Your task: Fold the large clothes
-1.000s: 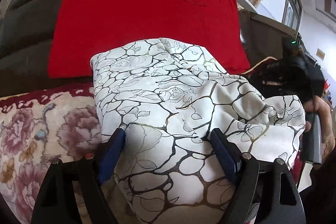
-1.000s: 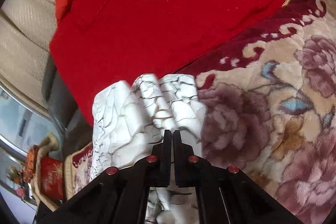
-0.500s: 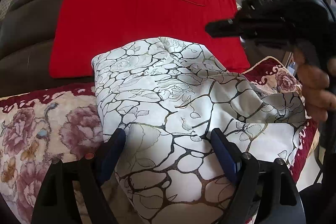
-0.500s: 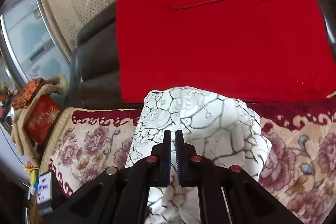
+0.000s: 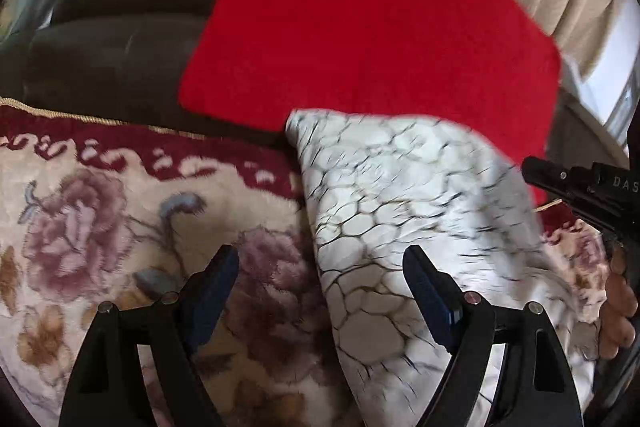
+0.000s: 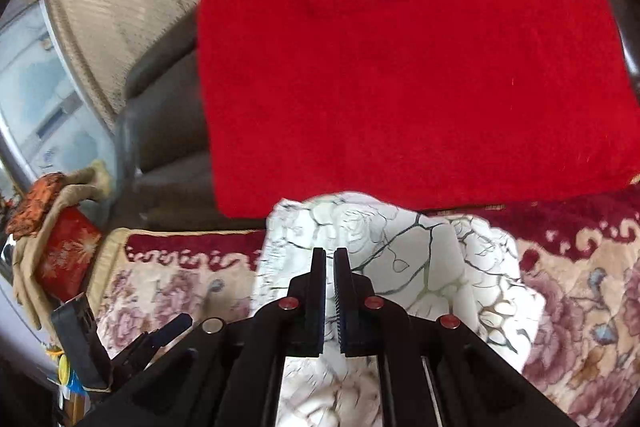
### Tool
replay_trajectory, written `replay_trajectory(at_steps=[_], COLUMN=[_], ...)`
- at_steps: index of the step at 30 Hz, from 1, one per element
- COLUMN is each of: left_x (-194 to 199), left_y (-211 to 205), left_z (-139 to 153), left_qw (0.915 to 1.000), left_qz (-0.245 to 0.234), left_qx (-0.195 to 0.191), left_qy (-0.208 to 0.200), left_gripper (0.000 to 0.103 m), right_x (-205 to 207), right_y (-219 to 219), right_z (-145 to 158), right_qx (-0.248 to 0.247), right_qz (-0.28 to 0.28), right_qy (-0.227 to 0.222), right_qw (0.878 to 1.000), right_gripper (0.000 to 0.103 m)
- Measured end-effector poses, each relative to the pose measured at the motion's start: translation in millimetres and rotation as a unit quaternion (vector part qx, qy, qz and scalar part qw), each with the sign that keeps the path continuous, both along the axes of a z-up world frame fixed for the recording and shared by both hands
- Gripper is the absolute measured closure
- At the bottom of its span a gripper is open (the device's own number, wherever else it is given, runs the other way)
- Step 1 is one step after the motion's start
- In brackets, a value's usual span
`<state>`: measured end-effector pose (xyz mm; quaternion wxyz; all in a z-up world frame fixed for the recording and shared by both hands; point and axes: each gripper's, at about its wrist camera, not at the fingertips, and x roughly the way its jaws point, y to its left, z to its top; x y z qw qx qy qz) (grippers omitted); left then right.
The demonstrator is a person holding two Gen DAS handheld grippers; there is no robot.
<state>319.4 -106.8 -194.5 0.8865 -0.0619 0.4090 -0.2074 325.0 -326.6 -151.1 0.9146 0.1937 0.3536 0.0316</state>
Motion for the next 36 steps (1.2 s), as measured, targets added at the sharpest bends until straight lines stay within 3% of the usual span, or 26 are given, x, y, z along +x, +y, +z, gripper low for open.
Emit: replay_trajectory(at_steps=[3, 5, 8, 14, 18, 20, 23, 28, 33, 36], left_x=[1, -6, -17, -21, -28, -35, -45, -69, -99, -110], left_y=[-26, -43, -54, -47, -40, -38, -32, -20, -17, -24], left_z=[-17, -21, -16, -19, -22, -14, -5, 13, 31, 30], left_qw=[0.9991, 0.9974, 0.9944, 0.9953, 0.9959, 0.9948, 0.9949, 0.9965, 0.9949, 0.9921], left_qz=[-0.022, -0.048, -0.068, -0.073, -0.056, -0.055, -0.054, -0.041, -0.053, -0.060], left_qx=[0.035, 0.054, 0.075, 0.061, 0.071, 0.083, 0.082, 0.067, 0.069, 0.097], left_qy=[0.007, 0.001, -0.029, -0.013, -0.010, -0.019, -0.022, -0.028, -0.052, -0.053], left_gripper=[0.019, 0.019, 0.019, 0.018, 0.018, 0.018, 0.018, 0.018, 0.018, 0.018], right_x=[28, 39, 27, -1, -6, -25, -60, -132, -177, -181], right_y=[-7, -33, -66, -81, -78, -82, -75, -51, -12, 18], right_z=[-42, -88, -106, -117, -110, -100, -65, -30, 1, 1], right_qx=[-0.043, 0.009, 0.103, 0.120, 0.124, 0.137, 0.086, 0.047, 0.017, -0.026], right_qz=[-0.038, -0.071, -0.092, -0.096, -0.095, -0.106, -0.110, -0.064, 0.004, 0.054], right_qy=[0.072, 0.140, 0.141, 0.124, 0.108, 0.081, 0.044, -0.025, -0.094, -0.082], right_qw=[0.996, 0.988, 0.980, 0.980, 0.982, 0.982, 0.989, 0.997, 0.995, 0.995], right_gripper=[0.095, 0.101, 0.103, 0.103, 0.103, 0.096, 0.094, 0.094, 0.094, 0.094])
